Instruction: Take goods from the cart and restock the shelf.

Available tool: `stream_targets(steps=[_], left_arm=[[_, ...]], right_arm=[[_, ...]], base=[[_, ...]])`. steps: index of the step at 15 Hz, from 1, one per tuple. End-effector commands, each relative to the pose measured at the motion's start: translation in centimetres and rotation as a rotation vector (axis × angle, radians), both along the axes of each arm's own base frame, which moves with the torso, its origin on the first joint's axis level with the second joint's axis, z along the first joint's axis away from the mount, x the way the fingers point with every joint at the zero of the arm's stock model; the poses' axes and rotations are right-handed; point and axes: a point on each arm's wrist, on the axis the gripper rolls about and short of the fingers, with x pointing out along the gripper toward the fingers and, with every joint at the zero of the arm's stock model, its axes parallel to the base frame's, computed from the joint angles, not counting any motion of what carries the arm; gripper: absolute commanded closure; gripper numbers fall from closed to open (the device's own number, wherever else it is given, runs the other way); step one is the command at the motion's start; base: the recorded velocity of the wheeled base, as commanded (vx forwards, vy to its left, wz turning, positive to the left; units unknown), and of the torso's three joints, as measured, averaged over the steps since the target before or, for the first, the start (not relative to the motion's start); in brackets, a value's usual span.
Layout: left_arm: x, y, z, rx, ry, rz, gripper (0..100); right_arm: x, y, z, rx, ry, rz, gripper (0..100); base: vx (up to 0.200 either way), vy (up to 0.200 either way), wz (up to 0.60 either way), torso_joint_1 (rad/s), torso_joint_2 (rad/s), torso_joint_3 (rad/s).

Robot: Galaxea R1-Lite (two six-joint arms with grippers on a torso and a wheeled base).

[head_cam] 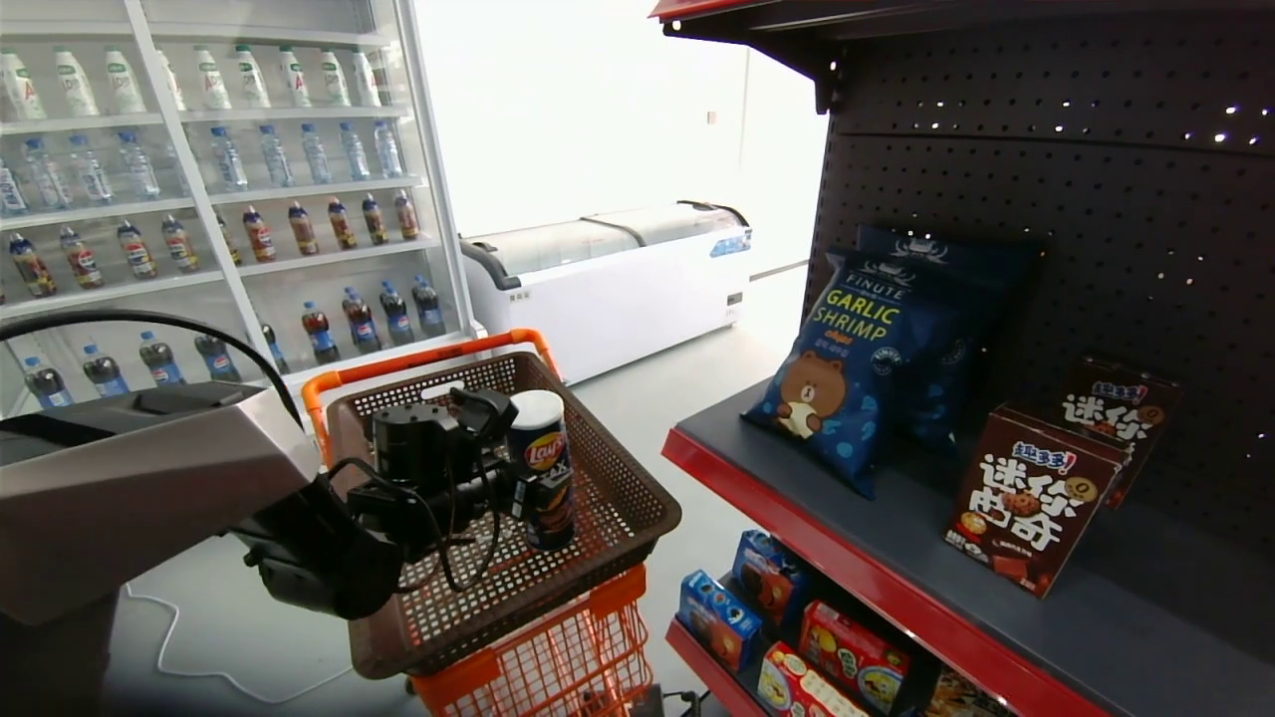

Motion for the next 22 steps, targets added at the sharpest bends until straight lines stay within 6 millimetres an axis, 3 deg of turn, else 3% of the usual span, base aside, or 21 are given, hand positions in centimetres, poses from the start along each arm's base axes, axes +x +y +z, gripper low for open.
stream_targets(steps=[1, 7, 8, 13, 16, 18, 19, 21, 22], left_arm=[[0.7, -1.0, -1.1, 0.004, 0.012, -0.012, 0], [2.3, -1.5, -0.8, -0.007, -0.038, -0.018, 0], [2.3, -1.5, -0.9, -0.002, -0.036, -0.019, 100], [2.6, -1.4, -0.8, 0.001, -0.045, -0.008, 100], [1.9, -1.6, 3.9, -0.012, -0.11, 0.028, 100], [0.8, -1.3, 8.4, -0.024, -0.125, 0.035, 100], [0.5, -1.2, 9.0, -0.024, -0.121, 0.036, 100], [-2.2, -0.5, 13.5, -0.021, -0.102, 0.03, 100], [-3.1, -0.3, 14.7, -0.023, -0.093, 0.021, 100]], right_arm=[[0.0, 0.0, 0.0, -0.001, 0.0, 0.0, 0], [0.0, 0.0, 0.0, -0.001, 0.0, 0.0, 0], [0.0, 0.0, 0.0, -0.001, 0.002, 0.0, 0], [0.0, 0.0, 0.0, -0.001, 0.0, 0.0, 0], [0.0, 0.0, 0.0, -0.001, 0.0, 0.0, 0], [0.0, 0.0, 0.0, 0.001, 0.0, 0.0, 0], [0.0, 0.0, 0.0, -0.001, 0.0, 0.0, 0], [0.0, 0.0, 0.0, -0.001, 0.0, 0.0, 0], [0.0, 0.0, 0.0, 0.001, 0.002, 0.0, 0]], base=[[0.0, 0.0, 0.0, 0.0, 0.0, 0.0], [0.0, 0.0, 0.0, 0.0, 0.0, 0.0], [0.0, 0.0, 0.0, 0.0, 0.0, 0.0], [0.0, 0.0, 0.0, 0.0, 0.0, 0.0], [0.0, 0.0, 0.0, 0.0, 0.0, 0.0], [0.0, 0.0, 0.0, 0.0, 0.0, 0.0], [0.0, 0.0, 0.0, 0.0, 0.0, 0.0], [0.0, 0.0, 0.0, 0.0, 0.0, 0.0], [0.0, 0.0, 0.0, 0.0, 0.0, 0.0]])
